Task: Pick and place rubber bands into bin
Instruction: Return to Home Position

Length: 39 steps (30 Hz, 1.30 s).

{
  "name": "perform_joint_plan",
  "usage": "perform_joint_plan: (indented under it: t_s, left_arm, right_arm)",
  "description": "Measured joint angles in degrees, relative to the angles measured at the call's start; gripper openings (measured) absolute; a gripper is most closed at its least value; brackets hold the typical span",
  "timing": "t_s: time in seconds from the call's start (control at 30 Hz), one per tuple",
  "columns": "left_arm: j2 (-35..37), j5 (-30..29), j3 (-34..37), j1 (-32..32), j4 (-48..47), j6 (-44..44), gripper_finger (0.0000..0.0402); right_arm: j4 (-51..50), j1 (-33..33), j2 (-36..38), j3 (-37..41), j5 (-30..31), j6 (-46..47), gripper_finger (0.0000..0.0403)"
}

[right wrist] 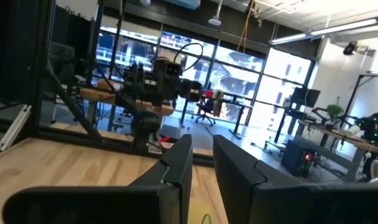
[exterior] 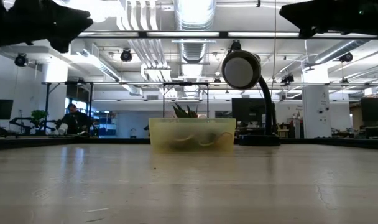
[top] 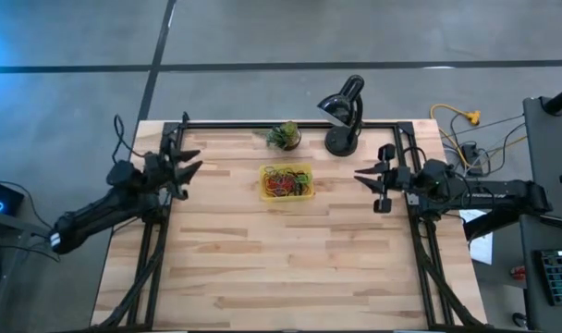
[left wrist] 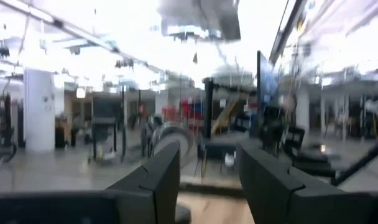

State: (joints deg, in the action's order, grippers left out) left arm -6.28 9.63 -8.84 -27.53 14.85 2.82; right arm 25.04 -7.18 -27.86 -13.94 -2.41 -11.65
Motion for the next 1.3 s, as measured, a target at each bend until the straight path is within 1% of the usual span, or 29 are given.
perform_joint_plan:
  t_s: [0.03, 0.23, 0.3, 0.43, 0.53, 0.67, 0.83, 0.97, 1.13, 1.23, 1.3]
  left_arm:
    - [0.3, 0.0, 1.0, 0.0, 2.1, 0.7, 0.0141]
    - [1.6, -0.1, 7.0, 0.0, 7.4, 4.2, 0.0141]
    - [2.0, -0.1, 8.4, 0.0, 7.5, 4.3, 0.0141]
    - [2.3, 0.0, 8.4, 0.1, 6.8, 4.4, 0.0141]
    - [2.3, 0.2, 8.4, 0.3, 7.2, 6.1, 0.0141]
    - [1.9, 2.1, 8.4, 0.7, 7.1, 7.3, 0.0141]
    - [2.2, 3.3, 8.4, 2.8, 7.2, 7.3, 0.0141]
    - [2.4, 3.4, 8.4, 5.2, 7.2, 6.9, 0.0141]
    - [2.0, 3.4, 8.4, 7.1, 7.2, 4.2, 0.0141]
    - [2.3, 3.4, 8.5, 7.0, 7.1, 3.8, 0.0141]
    - [2.7, 3.4, 8.5, 7.0, 7.1, 3.6, 0.0141]
  right_arm:
    - [0.0, 0.0, 0.0, 0.1, 0.0, 0.3, 0.0059]
    - [0.7, 0.0, -0.1, 0.0, 0.0, 1.7, 0.0059]
    - [0.7, 0.0, -0.5, 0.0, 0.0, 2.1, 0.0059]
    - [1.1, 0.0, -1.2, 0.2, 0.0, 2.4, 0.0059]
    - [1.2, 0.0, -1.7, 0.2, 0.0, 3.4, 0.0059]
    - [2.5, 0.1, -2.7, 0.3, 0.0, 4.7, 0.0059]
    - [10.6, 1.9, -4.9, 3.2, 0.0, 5.3, 0.0059]
    - [13.7, 3.2, -5.2, 4.2, 0.1, 5.3, 0.0059]
    - [12.6, 3.8, -4.9, 4.3, 1.3, 4.7, 0.0059]
    - [10.1, 3.8, -2.9, 4.5, 1.3, 3.0, 0.0059]
    - [9.4, 3.8, -0.8, 5.5, 2.8, 2.6, 0.0059]
